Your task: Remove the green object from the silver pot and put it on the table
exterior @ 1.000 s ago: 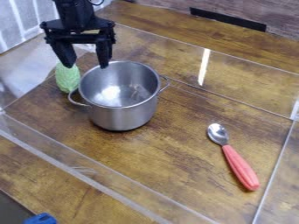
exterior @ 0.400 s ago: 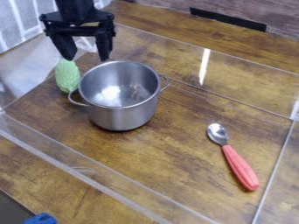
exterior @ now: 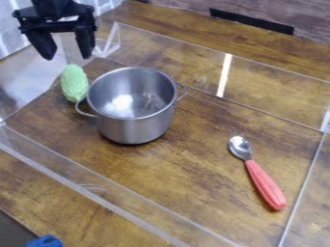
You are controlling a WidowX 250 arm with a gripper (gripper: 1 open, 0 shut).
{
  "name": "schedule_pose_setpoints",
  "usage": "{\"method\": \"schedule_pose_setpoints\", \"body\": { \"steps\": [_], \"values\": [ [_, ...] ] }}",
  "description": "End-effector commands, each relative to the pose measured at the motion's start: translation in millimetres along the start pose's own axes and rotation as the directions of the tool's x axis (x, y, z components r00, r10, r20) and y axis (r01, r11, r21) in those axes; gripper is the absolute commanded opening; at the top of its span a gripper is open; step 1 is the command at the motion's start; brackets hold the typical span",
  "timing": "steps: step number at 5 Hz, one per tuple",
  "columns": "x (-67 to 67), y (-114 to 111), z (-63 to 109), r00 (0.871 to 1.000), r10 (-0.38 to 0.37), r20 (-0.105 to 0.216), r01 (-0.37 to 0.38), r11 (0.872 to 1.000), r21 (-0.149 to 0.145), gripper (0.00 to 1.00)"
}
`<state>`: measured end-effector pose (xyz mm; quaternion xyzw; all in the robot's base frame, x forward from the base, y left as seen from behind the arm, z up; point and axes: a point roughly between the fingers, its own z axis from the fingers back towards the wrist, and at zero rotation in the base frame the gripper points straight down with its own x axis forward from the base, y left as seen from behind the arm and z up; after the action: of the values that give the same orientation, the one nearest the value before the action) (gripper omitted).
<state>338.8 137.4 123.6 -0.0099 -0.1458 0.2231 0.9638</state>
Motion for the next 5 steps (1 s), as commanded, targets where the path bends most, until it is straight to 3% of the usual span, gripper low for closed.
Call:
{"method": "schedule_pose_setpoints", "body": {
  "steps": [1,3,5],
  "values": [
    [12.3,-8.4,15.7,0.999,-0.014,0.049,0.014,1.0,-0.006,1.0],
    [15.1,-8.2,7.1,0.999,-0.009,0.034,0.01,1.0,-0.013,1.0],
    [21.8,-1.2,-15.2,0.998,0.06,0.033,-0.06,0.998,-0.005,1.0]
  ]
}}
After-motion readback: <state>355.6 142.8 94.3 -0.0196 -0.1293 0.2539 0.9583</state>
